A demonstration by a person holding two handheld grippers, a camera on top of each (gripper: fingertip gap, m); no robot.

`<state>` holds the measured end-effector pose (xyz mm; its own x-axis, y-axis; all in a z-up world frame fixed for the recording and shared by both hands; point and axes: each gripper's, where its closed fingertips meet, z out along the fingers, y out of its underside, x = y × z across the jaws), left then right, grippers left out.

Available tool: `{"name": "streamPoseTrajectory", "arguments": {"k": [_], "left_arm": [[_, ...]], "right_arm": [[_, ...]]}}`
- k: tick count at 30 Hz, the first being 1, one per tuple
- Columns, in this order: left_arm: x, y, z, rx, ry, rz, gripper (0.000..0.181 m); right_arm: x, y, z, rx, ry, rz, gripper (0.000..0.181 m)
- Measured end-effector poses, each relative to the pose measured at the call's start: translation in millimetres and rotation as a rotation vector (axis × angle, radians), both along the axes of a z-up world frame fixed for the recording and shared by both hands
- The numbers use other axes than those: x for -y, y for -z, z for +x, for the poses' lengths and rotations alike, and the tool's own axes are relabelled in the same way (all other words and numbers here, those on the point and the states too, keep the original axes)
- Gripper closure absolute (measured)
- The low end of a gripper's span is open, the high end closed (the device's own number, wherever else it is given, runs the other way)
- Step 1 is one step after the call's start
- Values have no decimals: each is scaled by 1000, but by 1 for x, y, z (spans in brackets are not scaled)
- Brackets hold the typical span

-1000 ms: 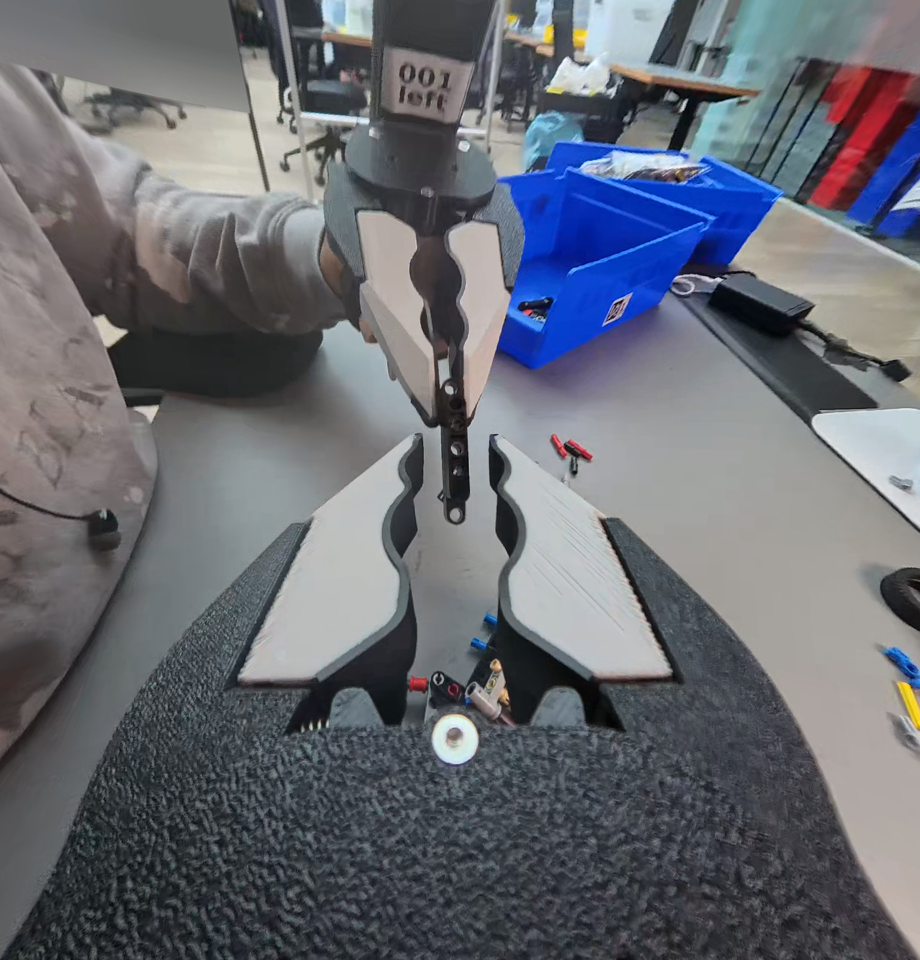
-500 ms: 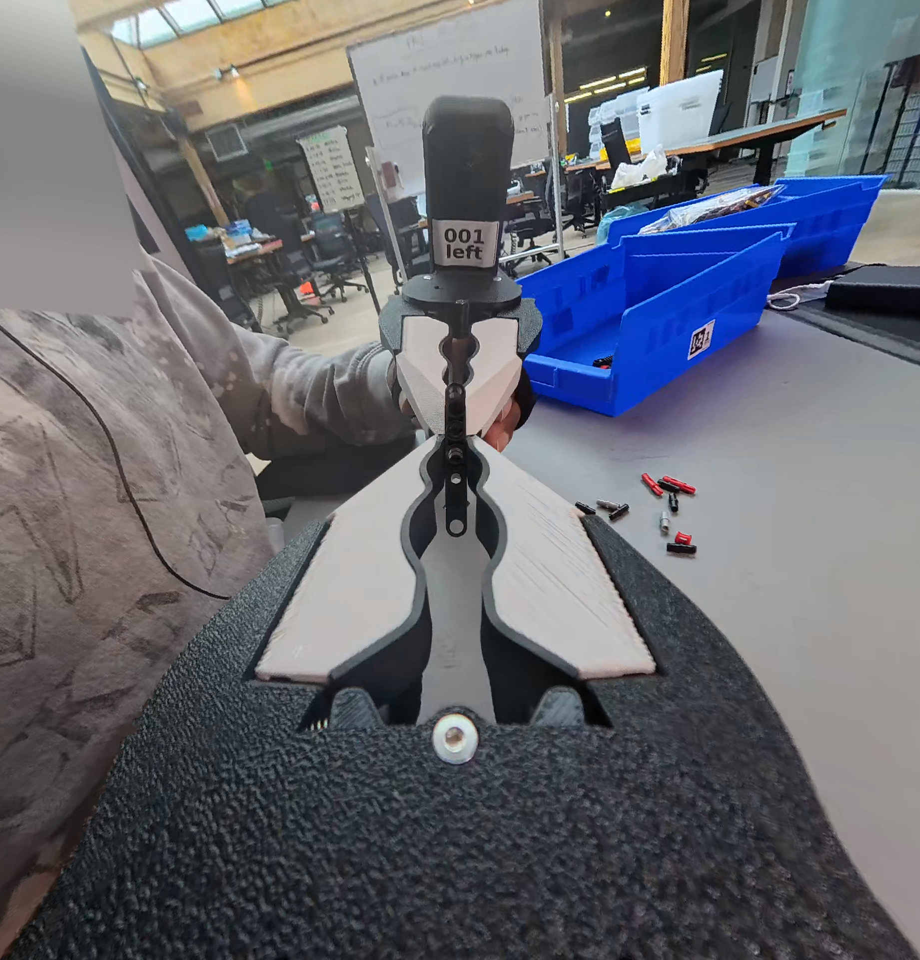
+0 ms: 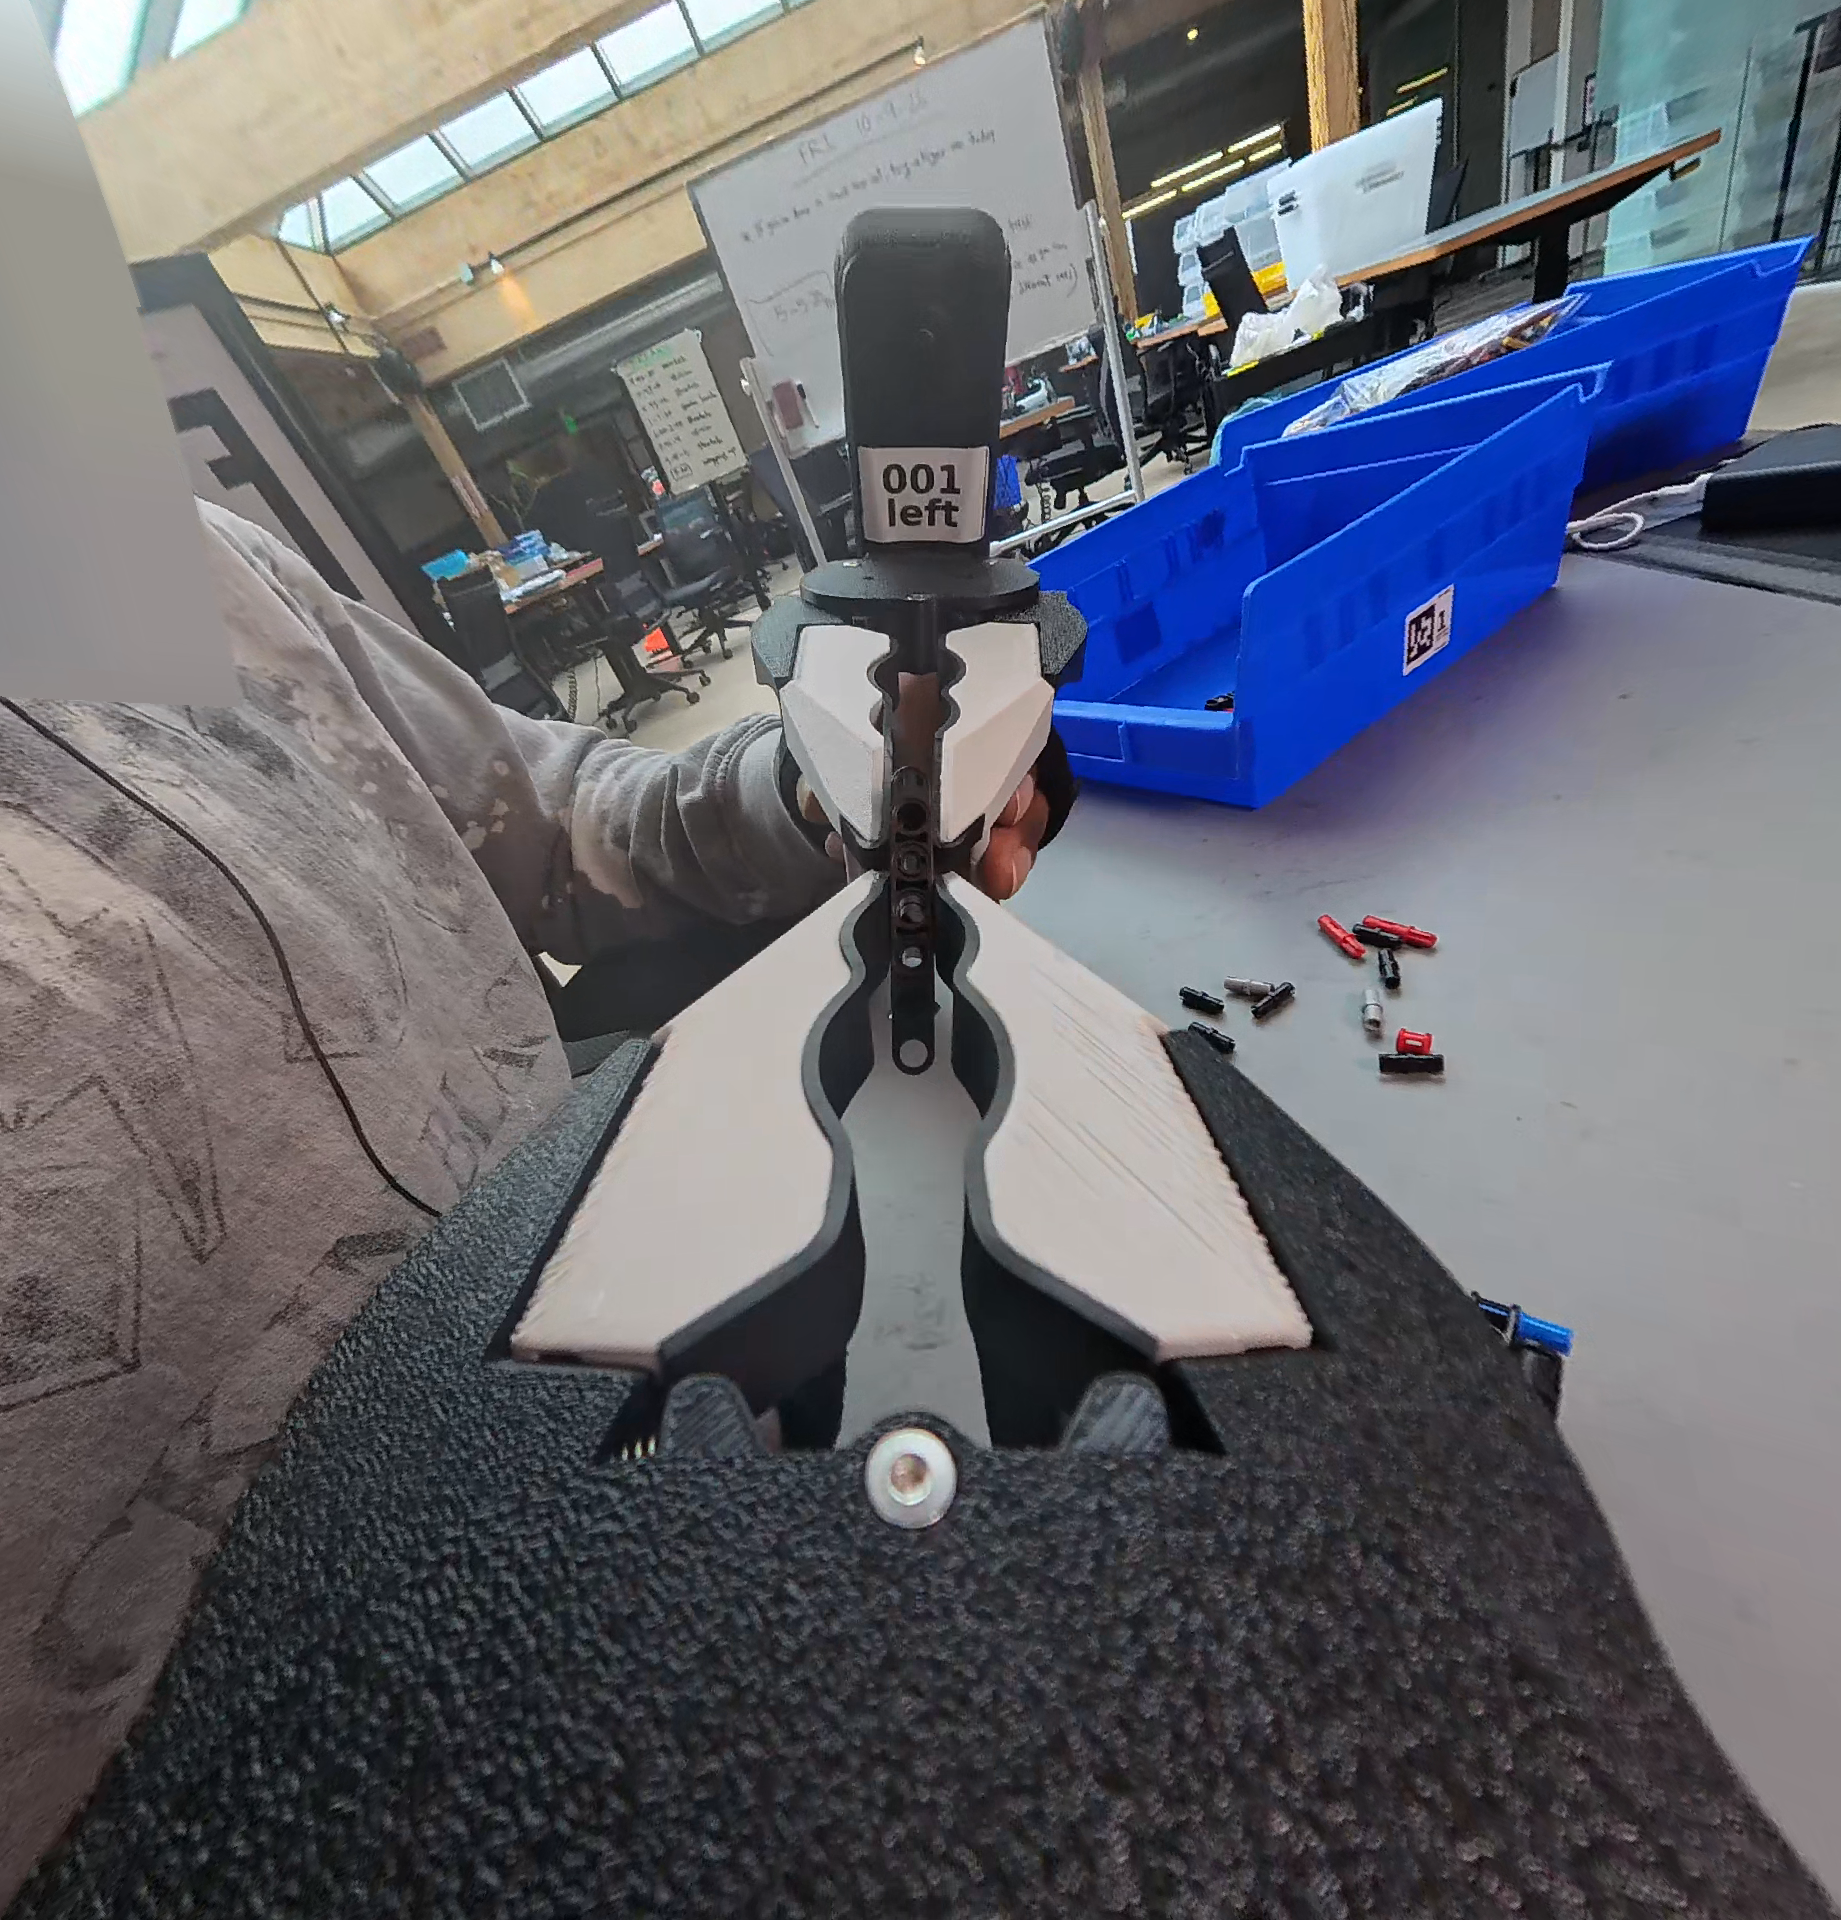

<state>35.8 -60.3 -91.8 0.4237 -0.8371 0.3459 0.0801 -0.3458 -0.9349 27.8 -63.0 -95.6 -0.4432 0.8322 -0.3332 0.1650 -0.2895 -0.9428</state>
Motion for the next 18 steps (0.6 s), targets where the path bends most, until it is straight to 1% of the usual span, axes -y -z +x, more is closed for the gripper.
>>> {"name": "streamPoseTrajectory", "arguments": {"k": [2,6,9,12,13,14,15,16,17,18], "left_arm": [[1,0,0,-18,6,-8,175],[5,-4,1,25,46,-33,175],[4,-3,0,28,57,-42,174],[7,-11,1,50,76,-36,175],[7,-5,0,31,77,-58,175],[5,15,-4,-59,49,-83,174],[5,32,-6,-102,30,-101,174],[6,34,-5,-52,36,-146,174],[5,31,-3,-20,36,-168,174],[4,29,-3,-39,39,-150,175]], "right_arm": [[1,-1,0,-21,9,8,175],[1,-12,2,-69,-4,-93,175],[-1,-13,0,-81,-7,-121,175],[1,-25,1,-139,-19,-154,175],[-12,-47,9,-251,7,-254,175],[-40,-75,24,-358,43,-404,175],[-61,-89,36,-409,130,-351,175],[-69,-91,41,-397,225,-189,175],[-68,-93,45,-385,253,-118,175],[-67,-92,47,-374,256,-104,175]]}}
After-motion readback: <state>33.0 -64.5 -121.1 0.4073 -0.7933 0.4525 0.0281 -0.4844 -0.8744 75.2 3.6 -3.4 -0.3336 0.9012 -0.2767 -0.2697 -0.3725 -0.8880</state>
